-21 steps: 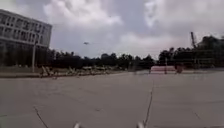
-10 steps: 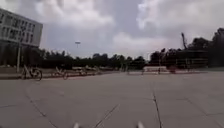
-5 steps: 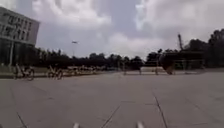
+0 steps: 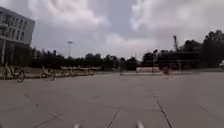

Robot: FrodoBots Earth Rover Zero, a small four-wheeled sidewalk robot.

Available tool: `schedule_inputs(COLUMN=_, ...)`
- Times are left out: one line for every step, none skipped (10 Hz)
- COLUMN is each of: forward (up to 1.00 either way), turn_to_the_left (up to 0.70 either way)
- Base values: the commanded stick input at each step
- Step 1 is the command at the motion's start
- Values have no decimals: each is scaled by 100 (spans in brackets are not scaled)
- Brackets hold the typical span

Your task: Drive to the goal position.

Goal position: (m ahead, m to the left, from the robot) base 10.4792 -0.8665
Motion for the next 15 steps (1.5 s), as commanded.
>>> schedule_inputs(forward=60, turn_to_the_left=-15)
schedule_inputs(forward=60, turn_to_the_left=-15)
schedule_inputs(forward=60, turn_to_the_left=-15)
schedule_inputs(forward=60, turn_to_the_left=-15)
schedule_inputs(forward=60, turn_to_the_left=-15)
schedule_inputs(forward=60, turn_to_the_left=-15)
schedule_inputs(forward=60, turn_to_the_left=-14)
schedule_inputs(forward=60, turn_to_the_left=0)
schedule_inputs(forward=60, turn_to_the_left=0)
schedule_inputs(forward=60, turn_to_the_left=0)
schedule_inputs(forward=60, turn_to_the_left=0)
schedule_inputs(forward=60, turn_to_the_left=0)
schedule_inputs(forward=60, turn_to_the_left=0)
schedule_inputs(forward=60, turn_to_the_left=0)
schedule_inputs(forward=60, turn_to_the_left=0)
